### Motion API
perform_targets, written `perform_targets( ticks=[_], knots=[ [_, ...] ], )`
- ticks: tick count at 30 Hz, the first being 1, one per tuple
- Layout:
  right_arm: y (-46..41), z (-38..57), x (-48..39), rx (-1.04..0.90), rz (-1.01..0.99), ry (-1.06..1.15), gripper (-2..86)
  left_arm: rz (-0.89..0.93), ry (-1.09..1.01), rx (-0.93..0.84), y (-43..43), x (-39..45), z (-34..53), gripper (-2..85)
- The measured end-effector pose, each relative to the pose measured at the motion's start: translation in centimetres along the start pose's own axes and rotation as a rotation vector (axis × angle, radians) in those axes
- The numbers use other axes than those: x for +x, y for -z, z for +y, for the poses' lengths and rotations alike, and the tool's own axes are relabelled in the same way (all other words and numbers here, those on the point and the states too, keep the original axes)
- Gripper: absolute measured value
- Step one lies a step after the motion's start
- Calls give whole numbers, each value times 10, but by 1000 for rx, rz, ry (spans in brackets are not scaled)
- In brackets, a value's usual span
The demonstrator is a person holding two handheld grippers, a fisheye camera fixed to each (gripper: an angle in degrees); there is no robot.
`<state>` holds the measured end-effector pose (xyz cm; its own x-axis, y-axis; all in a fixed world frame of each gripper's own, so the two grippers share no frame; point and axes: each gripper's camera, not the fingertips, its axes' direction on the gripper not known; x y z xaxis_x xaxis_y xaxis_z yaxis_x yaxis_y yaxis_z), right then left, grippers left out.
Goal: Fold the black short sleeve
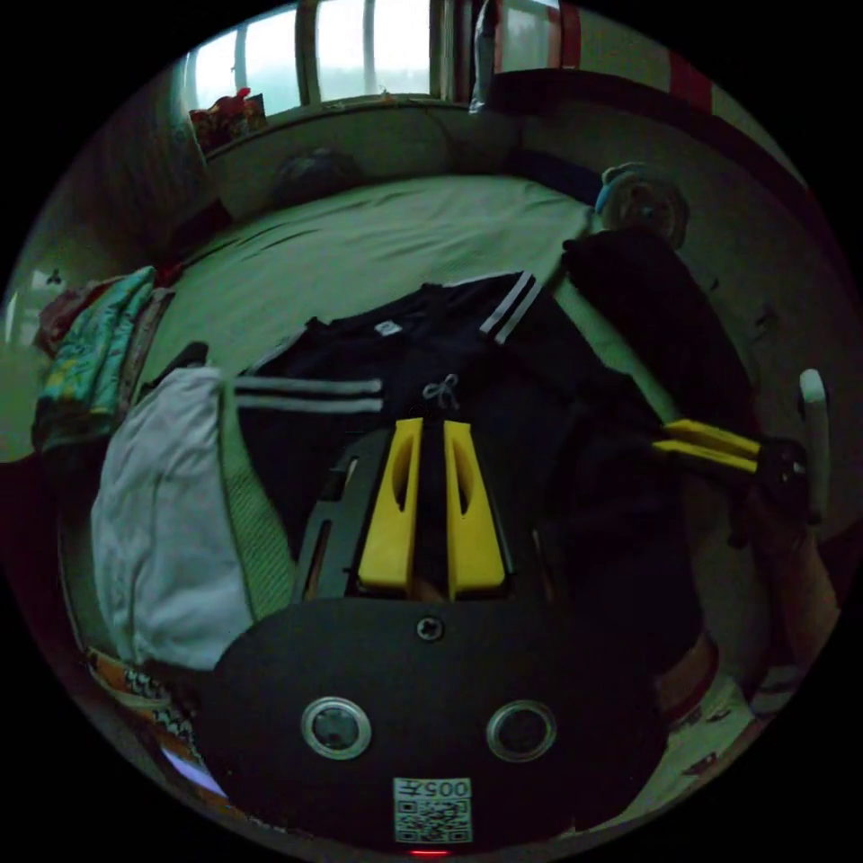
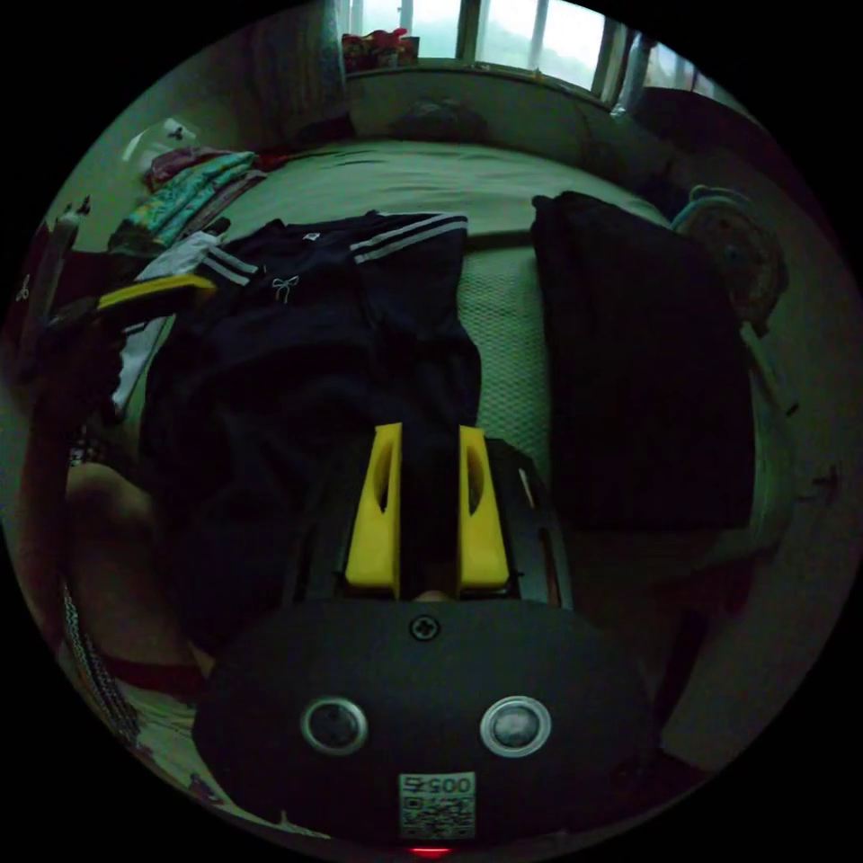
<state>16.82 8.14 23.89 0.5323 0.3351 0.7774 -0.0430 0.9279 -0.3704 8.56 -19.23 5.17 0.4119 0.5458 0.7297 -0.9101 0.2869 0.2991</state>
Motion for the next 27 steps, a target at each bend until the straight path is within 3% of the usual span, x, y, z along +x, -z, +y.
perform_targets(
  ticks=[10,17,21,24,27],
  knots=[
    [3,36,9,-10,23,-61,111,43,269,-92,18,-57,112,90],
    [8,53,-4,38,29,-73,111,37,245,-177,7,-57,139,116],
    [-16,51,-4,-59,47,-78,98,-12,247,-189,15,-60,150,114],
    [-18,57,-18,-40,88,61,81,-41,224,-179,24,-61,160,93],
    [-13,65,-30,-15,163,167,8,-61,162,-182,36,-66,171,34]
  ],
)
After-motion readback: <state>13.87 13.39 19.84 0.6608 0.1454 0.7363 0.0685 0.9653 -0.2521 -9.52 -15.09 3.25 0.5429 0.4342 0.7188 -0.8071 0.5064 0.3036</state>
